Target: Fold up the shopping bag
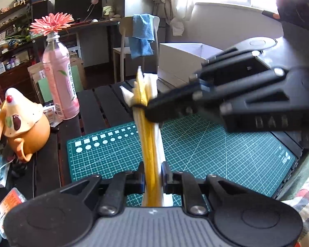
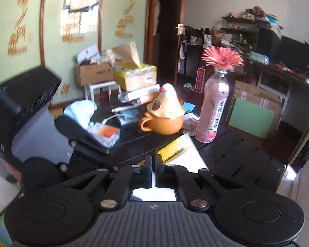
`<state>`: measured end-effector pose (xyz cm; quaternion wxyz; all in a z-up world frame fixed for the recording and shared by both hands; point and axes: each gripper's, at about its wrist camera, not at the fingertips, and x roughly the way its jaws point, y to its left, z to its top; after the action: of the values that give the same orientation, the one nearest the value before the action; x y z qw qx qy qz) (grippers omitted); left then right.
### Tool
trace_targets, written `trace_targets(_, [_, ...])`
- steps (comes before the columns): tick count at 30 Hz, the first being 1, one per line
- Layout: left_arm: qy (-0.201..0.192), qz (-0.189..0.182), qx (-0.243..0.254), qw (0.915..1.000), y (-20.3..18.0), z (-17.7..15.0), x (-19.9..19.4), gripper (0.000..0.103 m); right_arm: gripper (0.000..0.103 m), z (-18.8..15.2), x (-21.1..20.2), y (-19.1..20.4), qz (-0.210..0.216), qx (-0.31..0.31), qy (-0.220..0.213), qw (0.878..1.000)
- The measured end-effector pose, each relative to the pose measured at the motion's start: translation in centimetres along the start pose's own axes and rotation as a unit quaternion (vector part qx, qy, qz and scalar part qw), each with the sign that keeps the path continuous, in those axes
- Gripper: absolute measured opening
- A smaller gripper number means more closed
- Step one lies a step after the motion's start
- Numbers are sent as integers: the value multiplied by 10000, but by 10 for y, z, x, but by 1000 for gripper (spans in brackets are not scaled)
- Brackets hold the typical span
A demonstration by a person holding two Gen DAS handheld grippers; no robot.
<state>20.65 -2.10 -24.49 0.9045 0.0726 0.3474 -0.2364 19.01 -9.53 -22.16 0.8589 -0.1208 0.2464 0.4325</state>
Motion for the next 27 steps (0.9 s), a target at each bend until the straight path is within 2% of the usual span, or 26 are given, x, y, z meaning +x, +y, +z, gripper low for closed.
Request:
trace_targets(7, [-9, -246, -711, 9972, 22, 3, -1, 12, 3, -2, 4, 4, 302, 92, 91, 9995])
trace_targets(9, [-16, -471, -984, 9940, 30, 3, -2, 12, 3, -2, 4, 1, 415, 224, 88, 9988])
trace_targets(13, [-182, -796, -1423, 9865, 48, 4, -8, 12, 4, -2, -11, -14, 378, 664, -242, 9968])
trace_targets(16, [-360, -947, -1671, 9807, 58, 5, -13, 12, 18, -9, -20, -33, 318, 1458, -467, 9877])
trace_targets(17, [-412, -917, -1641, 9813, 58, 5, -15, 12, 28, -14, -19, -38, 373, 1799, -494, 9817])
trace_targets(21, [-552, -842, -1442, 9844, 48, 6, -19, 12, 29, -34, -13, -59, 585, 3135, -597, 9459])
trace_targets(25, [-633, -781, -1268, 9868, 39, 7, -19, 13, 28, -54, -7, -79, 787, 4410, -689, 8914])
trace_targets(27, [-664, -739, -1149, 9884, 34, 7, -19, 13, 20, -64, -4, -90, 882, 5017, -729, 8575])
